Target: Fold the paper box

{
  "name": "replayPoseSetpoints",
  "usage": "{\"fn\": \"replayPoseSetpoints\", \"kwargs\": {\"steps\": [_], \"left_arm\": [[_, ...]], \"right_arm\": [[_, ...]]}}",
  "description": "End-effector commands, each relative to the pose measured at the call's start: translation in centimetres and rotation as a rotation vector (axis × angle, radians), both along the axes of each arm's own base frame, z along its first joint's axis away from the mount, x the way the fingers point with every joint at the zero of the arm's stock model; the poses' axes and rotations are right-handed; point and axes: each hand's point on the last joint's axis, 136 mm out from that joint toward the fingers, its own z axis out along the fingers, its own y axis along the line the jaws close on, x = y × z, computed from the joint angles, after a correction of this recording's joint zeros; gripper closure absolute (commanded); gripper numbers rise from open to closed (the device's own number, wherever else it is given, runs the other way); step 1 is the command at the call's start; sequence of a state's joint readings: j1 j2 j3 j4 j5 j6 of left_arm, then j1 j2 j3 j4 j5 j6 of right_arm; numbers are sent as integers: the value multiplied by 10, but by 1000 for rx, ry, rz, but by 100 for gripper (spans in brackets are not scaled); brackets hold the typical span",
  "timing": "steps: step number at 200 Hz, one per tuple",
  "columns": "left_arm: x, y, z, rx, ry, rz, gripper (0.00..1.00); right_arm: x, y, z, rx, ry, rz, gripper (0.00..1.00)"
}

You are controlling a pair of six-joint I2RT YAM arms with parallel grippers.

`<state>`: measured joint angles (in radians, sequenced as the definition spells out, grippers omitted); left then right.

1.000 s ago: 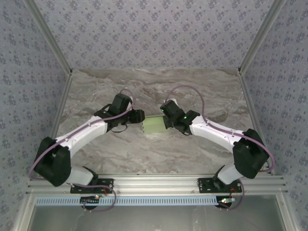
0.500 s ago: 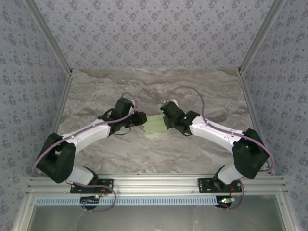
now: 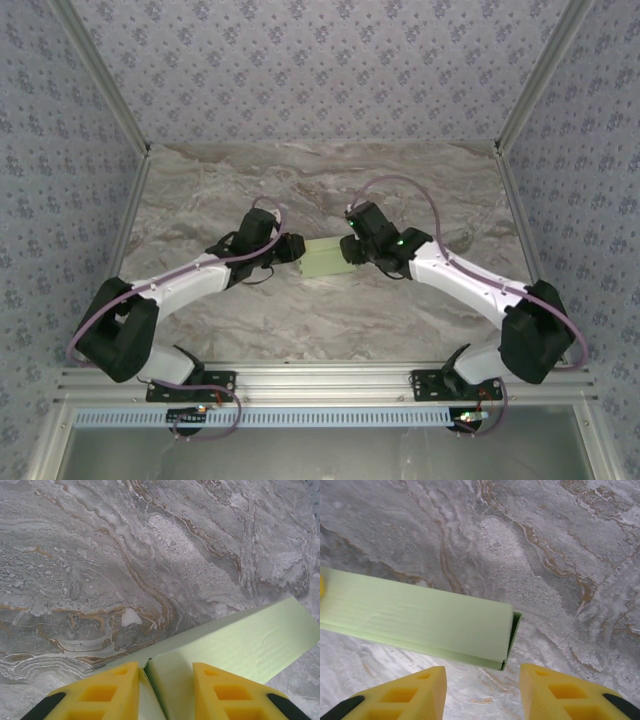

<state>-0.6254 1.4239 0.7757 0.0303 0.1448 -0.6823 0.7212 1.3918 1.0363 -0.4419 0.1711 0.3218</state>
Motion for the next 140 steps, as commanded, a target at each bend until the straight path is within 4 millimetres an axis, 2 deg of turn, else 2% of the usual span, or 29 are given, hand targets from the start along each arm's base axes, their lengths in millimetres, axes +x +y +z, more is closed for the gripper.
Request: {"fn": "replayPoseSetpoints", "kwargs": {"steps": [1, 29, 47, 73, 111, 140], "left_arm": [[-39, 22, -56, 158, 179, -12, 71], [-41, 24, -56, 174, 167, -10, 71], [-41, 24, -55, 178, 161, -11, 70], [-41, 23, -52, 181, 154, -14, 69], [-42, 25, -47, 177, 131, -14, 67], [-45, 22, -47, 151, 152, -30, 74]], "right_arm": [[-3, -3, 12, 111, 29, 30, 52], [14, -8, 5, 238, 103, 42, 50], [22, -9, -13, 288, 175, 38, 50], [24, -11, -39, 331, 246, 29, 54], [13, -18, -72, 349, 318, -1, 65], [-3, -26, -96, 348, 357, -35, 71]]}}
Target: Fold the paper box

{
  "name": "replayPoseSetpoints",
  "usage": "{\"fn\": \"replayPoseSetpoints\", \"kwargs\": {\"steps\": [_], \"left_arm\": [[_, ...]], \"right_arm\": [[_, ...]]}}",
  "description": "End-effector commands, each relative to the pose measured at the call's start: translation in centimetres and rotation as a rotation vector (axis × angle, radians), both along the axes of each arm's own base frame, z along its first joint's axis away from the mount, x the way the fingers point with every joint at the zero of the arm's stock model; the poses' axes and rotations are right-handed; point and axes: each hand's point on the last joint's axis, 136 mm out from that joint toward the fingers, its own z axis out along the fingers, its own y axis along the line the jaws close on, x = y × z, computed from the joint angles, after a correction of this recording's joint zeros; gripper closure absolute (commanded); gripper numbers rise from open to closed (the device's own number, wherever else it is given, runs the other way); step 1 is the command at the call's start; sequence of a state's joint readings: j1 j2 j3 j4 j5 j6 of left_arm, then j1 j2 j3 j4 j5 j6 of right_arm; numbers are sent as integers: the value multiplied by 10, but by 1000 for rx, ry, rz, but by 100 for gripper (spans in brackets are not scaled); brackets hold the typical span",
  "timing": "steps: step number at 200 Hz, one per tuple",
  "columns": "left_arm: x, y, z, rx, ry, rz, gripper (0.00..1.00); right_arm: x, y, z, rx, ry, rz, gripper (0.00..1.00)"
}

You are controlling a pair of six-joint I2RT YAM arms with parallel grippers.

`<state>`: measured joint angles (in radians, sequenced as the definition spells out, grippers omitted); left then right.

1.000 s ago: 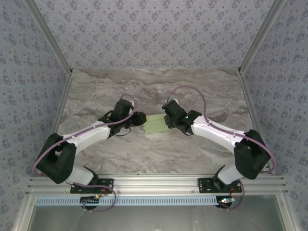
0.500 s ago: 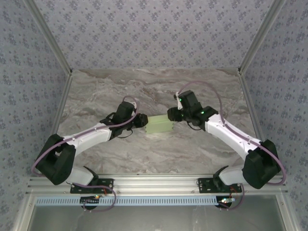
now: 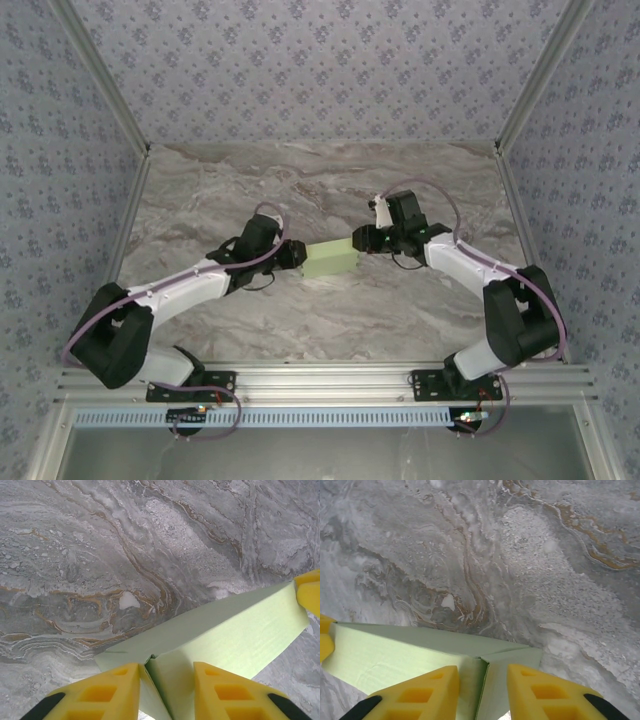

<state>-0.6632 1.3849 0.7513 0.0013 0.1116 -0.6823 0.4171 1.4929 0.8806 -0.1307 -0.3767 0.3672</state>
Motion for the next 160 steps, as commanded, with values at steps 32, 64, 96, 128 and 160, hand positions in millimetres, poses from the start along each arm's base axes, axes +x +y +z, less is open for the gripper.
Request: {"fn": "replayPoseSetpoints", "kwargs": {"steps": [32, 64, 96, 128, 160], "left_arm": [[-40, 17, -58, 75, 213, -28, 77], [-39, 6, -49, 11, 165, -47, 75], [-56, 8, -47, 25, 105, -62, 73], [-71, 17, -47, 46, 54, -63, 72], [-83, 18, -41, 42, 1, -82, 71]], "right_arm": [[-45, -11, -61, -29, 175, -13, 75], [-50, 14, -34, 85, 84, 94, 74], [-70, 12, -18, 93, 12, 141, 73], [-98, 10, -20, 67, -20, 179, 73], [-114, 11, -25, 49, -46, 175, 73]]}}
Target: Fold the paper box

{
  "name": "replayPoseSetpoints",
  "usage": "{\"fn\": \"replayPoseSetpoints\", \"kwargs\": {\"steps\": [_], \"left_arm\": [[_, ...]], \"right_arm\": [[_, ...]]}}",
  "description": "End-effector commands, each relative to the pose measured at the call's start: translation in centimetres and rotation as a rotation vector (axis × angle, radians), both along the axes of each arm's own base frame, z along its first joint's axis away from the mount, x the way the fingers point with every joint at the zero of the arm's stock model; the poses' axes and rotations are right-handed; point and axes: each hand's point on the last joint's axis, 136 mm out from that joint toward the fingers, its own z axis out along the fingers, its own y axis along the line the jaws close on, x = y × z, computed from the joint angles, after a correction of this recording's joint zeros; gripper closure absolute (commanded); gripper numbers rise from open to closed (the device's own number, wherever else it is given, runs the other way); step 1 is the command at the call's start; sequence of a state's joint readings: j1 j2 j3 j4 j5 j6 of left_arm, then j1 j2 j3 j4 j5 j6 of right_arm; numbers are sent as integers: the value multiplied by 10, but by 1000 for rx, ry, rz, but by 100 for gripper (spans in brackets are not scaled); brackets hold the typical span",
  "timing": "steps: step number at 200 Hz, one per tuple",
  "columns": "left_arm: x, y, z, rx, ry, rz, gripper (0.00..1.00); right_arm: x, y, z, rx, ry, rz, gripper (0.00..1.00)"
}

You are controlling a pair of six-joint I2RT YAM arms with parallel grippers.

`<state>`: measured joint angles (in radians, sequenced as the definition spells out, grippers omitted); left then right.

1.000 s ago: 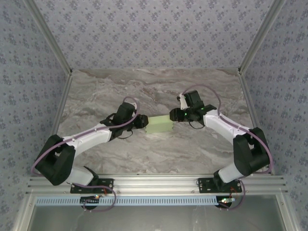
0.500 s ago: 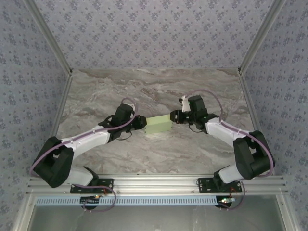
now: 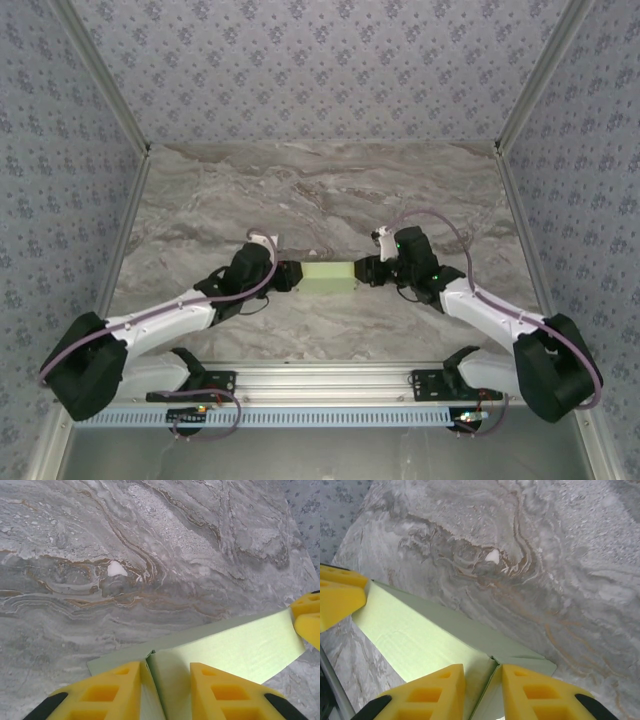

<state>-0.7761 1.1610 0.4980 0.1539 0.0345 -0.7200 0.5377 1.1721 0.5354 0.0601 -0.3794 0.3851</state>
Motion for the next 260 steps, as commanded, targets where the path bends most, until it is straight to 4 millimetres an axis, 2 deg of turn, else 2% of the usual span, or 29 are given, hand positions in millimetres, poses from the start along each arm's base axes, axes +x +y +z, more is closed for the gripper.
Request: {"fn": "replayPoseSetpoints", "kwargs": {"steps": [1, 40, 70, 116, 167, 196, 260], "left_arm": [[-33, 12, -40, 112, 100, -51, 71], [-30, 14, -32, 139, 107, -29, 70], [-26, 15, -25, 137, 125, -5, 65], [-41, 10, -25, 95, 203, -57, 55], [-62, 7, -24, 39, 271, -113, 54], [-67, 10, -20, 21, 273, -114, 54], [-57, 11, -34, 52, 279, -78, 53]], "right_arm": [[-35, 2, -28, -45, 84, 64, 73], [-32, -1, -18, -20, 151, 2, 58], [-31, -1, -13, 11, 217, -10, 53], [-45, 7, -18, 57, 293, 35, 54], [-66, 13, -18, 52, 279, 112, 57], [-75, 10, -23, 16, 260, 132, 58], [-62, 8, -49, -90, 226, 100, 60]]}}
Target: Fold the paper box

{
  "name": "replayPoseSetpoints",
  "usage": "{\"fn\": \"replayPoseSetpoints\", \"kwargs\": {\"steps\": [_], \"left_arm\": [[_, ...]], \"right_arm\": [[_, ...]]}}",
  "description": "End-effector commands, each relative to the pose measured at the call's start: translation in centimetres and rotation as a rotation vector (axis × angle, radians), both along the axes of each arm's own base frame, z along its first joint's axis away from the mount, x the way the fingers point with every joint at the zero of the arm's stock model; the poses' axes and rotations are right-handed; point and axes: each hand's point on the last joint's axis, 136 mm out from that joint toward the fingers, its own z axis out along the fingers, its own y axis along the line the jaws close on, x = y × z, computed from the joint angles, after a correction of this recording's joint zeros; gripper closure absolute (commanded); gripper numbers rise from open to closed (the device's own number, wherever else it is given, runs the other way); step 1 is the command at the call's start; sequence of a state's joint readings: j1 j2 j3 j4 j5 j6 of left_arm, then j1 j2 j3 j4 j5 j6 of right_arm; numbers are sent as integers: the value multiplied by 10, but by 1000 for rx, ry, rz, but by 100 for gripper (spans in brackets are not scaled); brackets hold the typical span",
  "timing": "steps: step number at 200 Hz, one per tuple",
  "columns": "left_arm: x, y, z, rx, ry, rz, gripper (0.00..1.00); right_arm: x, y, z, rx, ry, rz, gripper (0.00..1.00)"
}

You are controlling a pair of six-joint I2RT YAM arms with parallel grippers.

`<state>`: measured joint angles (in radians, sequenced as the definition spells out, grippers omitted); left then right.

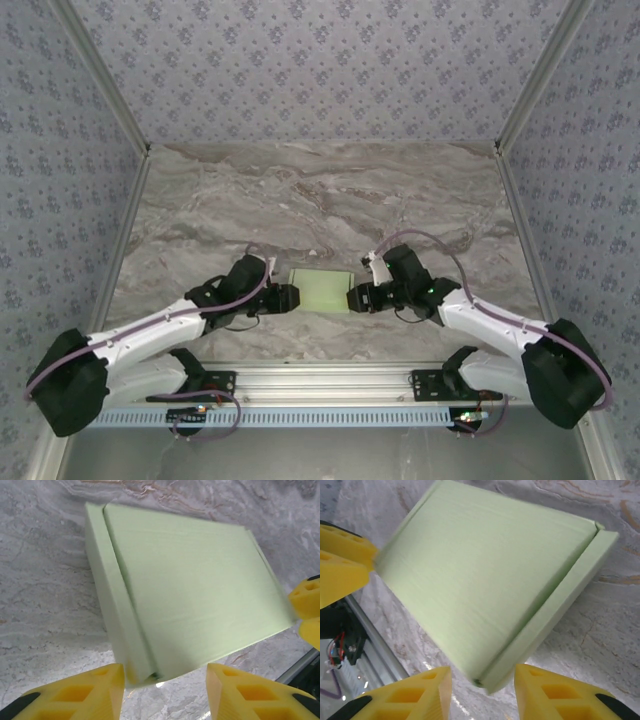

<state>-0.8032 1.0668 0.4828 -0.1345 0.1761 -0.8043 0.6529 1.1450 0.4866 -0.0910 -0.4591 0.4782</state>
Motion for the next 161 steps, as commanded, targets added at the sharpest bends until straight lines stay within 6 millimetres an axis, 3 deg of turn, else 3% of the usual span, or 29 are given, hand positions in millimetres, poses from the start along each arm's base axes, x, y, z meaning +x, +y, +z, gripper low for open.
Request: {"fn": "replayPoseSetpoints", "kwargs": {"steps": [1, 40, 72, 104, 161], "left_arm": [[3, -1, -4, 8, 13, 3, 53], [26, 5, -5, 46, -7, 51, 51], [36, 11, -7, 96, -37, 46, 48], [44, -1, -15, 44, 20, 13, 49], [70, -20, -16, 22, 38, -7, 50]], "right_arm": [[5, -6, -16, -71, -18, -8, 60], [34, 2, -14, -120, -51, -48, 60], [45, -8, -18, -169, -45, -116, 55], [52, 4, -20, -107, -13, -136, 55], [86, 10, -13, -57, -19, -209, 59]]}}
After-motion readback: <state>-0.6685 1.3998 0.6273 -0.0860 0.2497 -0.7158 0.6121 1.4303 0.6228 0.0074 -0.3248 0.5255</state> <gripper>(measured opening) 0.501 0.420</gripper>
